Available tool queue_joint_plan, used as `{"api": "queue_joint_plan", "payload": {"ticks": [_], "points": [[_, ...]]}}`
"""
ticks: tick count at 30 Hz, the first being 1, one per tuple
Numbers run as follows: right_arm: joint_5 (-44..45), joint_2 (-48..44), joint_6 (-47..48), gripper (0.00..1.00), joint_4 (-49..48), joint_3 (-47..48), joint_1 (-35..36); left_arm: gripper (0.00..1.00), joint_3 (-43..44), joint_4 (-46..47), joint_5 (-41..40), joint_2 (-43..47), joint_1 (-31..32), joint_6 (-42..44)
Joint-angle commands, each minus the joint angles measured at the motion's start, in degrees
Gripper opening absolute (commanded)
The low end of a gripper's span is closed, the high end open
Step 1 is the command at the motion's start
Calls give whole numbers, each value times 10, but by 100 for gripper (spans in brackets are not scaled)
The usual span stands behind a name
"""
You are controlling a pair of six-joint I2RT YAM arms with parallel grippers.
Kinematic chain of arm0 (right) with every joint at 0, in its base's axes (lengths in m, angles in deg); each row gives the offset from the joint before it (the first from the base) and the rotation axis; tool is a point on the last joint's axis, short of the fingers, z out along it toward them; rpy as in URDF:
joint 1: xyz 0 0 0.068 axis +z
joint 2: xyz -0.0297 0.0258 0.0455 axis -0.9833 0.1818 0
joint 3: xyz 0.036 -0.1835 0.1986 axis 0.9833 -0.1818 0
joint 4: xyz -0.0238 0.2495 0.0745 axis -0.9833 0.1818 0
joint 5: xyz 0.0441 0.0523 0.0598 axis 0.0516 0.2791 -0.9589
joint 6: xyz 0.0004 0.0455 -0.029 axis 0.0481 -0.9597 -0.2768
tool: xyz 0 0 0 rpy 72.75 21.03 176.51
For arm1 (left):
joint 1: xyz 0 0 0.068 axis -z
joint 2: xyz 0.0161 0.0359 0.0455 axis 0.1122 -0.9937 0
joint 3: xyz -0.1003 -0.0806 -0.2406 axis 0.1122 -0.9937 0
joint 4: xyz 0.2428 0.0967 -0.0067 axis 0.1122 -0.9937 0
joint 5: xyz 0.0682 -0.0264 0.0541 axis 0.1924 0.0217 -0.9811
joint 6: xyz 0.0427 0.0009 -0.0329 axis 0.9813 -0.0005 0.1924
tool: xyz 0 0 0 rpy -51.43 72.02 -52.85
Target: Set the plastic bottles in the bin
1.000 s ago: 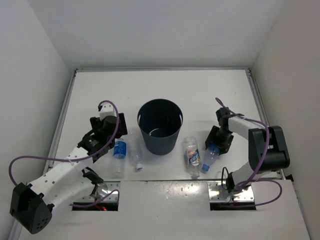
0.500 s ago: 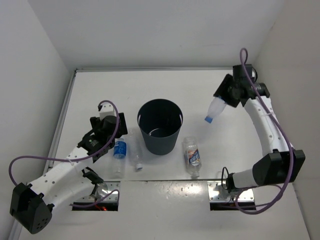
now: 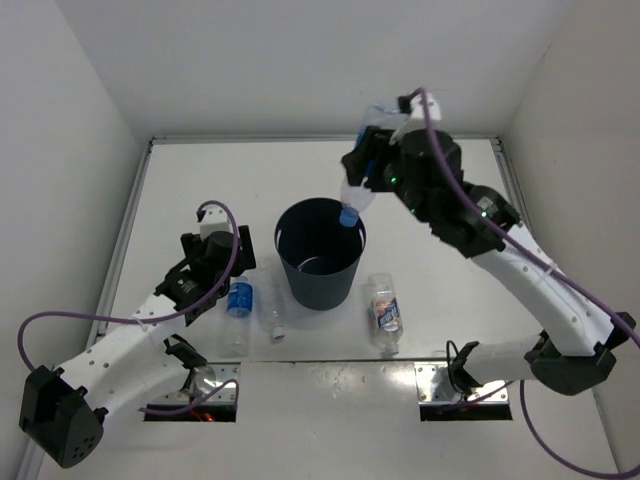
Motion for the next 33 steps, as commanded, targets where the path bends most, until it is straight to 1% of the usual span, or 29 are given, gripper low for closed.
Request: {"api": "queue_joint_plan", "payload": {"ticks": [1,2,3,5,8,10,11,14,16,17,18,19,20,22,24,26,28,29,30,31,32,33], "points": [[78,1,90,37,-89,-37,72,100,4,21,3,10,13,5],[85,8,96,37,-89,-42,99,100,4,21,3,10,13,5],[85,8,96,37,-95,-42,99,100,4,21,3,10,13,5],[85,19,104,37,-95,-53,124,100,4,21,3,10,13,5],[85,19,137,37,-142,-86,139,100,4,21,3,10,13,5],[70,14,163,37,-174,-111,153,100,4,21,3,10,18,5],[70,1,185,37,-205,-138,167,100,4,21,3,10,18,5],[74,-12,203,38,-255,-192,189,100,4,21,3,10,18,5],[85,-19,194,48,-262,-213,189,100,4,21,3,10,23,5],[85,-19,194,50,-268,-233,189,100,4,21,3,10,23,5],[74,-19,189,55,-268,-240,189,100,4,21,3,10,23,5],[74,-19,189,65,-268,-246,189,100,4,21,3,10,23,5],[50,-19,189,75,-246,-246,189,100,4,21,3,10,23,5],[50,-24,195,100,-240,-246,189,100,4,21,3,10,29,5],[84,-24,182,100,-233,-237,189,100,4,21,3,15,29,5],[84,-29,211,100,-227,-215,180,100,4,21,8,15,29,5],[111,-29,211,100,-218,-186,158,100,-1,21,8,15,29,11],[149,-38,202,100,-213,-178,149,100,-1,21,8,15,34,11],[171,-49,182,100,-207,-169,126,100,-1,21,8,15,34,11],[190,-57,119,100,-177,-156,110,100,-1,21,8,15,34,11],[193,-66,97,100,-159,-156,90,100,-1,21,8,15,34,11],[184,-83,64,100,-122,-156,43,100,-1,21,8,20,34,11]]}}
